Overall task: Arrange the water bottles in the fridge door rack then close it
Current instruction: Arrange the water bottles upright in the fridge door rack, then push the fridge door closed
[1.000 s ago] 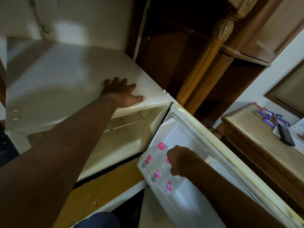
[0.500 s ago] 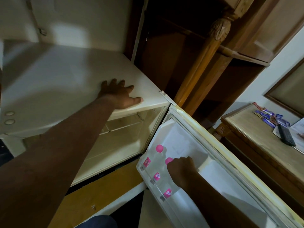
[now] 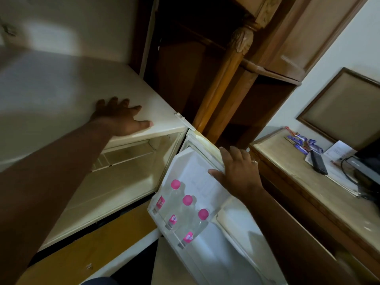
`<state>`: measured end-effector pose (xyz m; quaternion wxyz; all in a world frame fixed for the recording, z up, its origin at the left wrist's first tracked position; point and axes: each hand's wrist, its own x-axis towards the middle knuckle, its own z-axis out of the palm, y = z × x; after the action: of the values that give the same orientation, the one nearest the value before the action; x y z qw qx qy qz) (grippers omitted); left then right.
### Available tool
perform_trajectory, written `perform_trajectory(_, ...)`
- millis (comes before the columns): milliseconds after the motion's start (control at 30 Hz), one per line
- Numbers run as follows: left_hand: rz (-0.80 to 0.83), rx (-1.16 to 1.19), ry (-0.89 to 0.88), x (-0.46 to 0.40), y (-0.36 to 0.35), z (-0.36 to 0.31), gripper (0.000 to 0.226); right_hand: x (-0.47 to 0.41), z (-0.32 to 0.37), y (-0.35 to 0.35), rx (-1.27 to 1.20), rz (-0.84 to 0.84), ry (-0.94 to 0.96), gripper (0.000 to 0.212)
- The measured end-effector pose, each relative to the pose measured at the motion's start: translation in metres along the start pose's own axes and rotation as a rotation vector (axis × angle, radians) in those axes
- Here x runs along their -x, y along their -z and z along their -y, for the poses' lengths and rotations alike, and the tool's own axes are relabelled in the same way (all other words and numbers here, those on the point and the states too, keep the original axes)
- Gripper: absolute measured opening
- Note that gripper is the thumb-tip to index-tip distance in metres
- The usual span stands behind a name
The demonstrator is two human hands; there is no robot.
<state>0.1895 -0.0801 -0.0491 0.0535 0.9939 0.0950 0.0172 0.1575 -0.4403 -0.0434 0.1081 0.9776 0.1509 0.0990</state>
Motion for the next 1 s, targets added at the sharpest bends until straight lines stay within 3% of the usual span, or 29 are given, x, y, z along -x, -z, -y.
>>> perform_trajectory(133,-0.01,0.005,-0.002,-0.001,-0.001,0.0,0.098,0.002,-0.03,-0.01,-0.215,0.256,-0.096,0.094)
perform_trajectory(500,-0.075,0.068,0.003,0.006,0.001,0.0,0.097,0.028,-0.016,-0.003,-0.468,0.336,-0.044,0.11)
perform_trajectory(700,-0.223,0.316,0.127,0.023,0.013,0.004,0.079,0.039,0.001,0.002,-0.604,0.292,0.088,0.081)
perform_trajectory(833,-0.174,0.134,0.271,0.044,0.015,0.022,0.083,0.043,0.018,0.003,-0.644,0.219,0.205,0.068)
perform_trajectory(1000,-0.077,-0.066,0.467,0.08,0.018,0.059,0.104,0.033,0.055,-0.004,-0.54,0.091,0.33,0.064)
